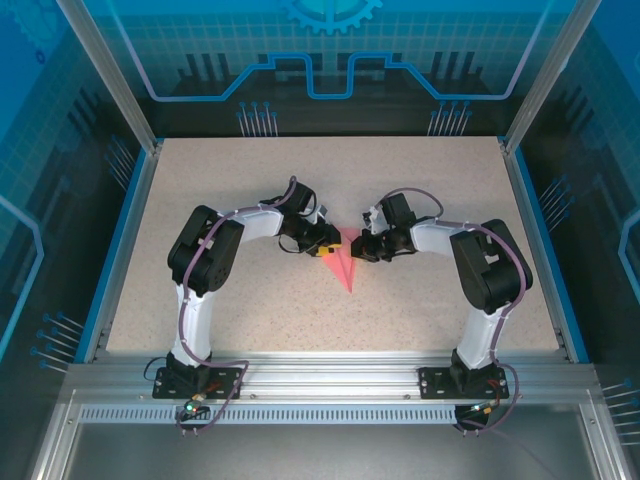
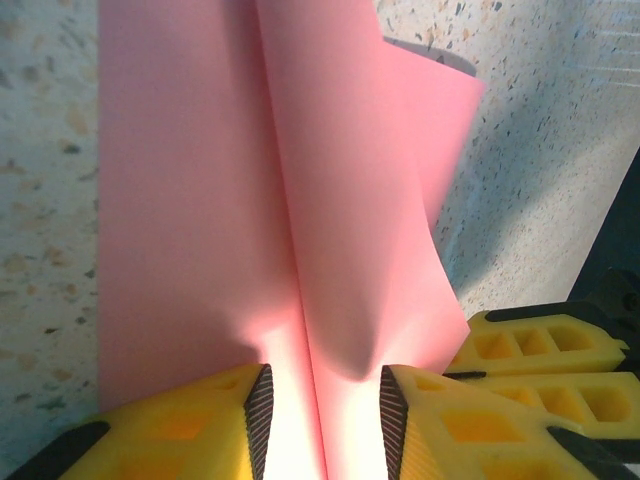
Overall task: Fold a paper plane with a square sheet of paper (fold left side to right side)
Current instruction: Fourth fold the wing at the center of the table.
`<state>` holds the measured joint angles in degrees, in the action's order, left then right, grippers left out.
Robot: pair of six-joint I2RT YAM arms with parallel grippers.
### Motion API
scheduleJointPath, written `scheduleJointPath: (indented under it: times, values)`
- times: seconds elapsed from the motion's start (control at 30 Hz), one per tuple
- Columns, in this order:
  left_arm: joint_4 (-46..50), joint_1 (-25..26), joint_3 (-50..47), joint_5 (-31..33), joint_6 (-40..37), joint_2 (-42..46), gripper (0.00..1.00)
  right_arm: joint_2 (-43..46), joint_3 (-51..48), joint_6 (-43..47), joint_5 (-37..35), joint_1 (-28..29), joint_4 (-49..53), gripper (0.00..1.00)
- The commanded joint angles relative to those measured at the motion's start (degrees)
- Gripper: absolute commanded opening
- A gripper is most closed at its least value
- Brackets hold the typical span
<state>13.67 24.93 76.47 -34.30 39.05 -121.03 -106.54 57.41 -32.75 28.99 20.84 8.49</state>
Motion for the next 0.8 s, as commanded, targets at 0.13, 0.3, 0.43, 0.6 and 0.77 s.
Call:
scheduleJointPath:
  times: [0.13,0.3,0.43,0.6,0.77]
  values:
    - [4.7,0.4,-0.2,3.0,-0.2,-2.2,0.37,-1.8,2.4,1.9,-2.2,0.0,4.2,0.09]
    - [4.8,0.4,-0.2,2.9,-0.2,-2.2,0.37,-2.3,2.2,1.7,-1.9,0.0,4.1,0.08]
    - [4.8,0.4,-0.3,2.9,-0.2,-2.2,0.37,-2.8,2.2,1.7,-2.3,0.1,4.1,0.09]
    - [4.8,0.4,-0.3,2.9,-0.2,-2.2,0.37,-3.5,2.5,1.9,-3.0,0.2,4.7,0.09]
    - [4.8,0.4,-0.2,2.8,-0.4,-1.7,0.37,-4.2,2.8,2.3,-3.4,0.2,5.5,0.09]
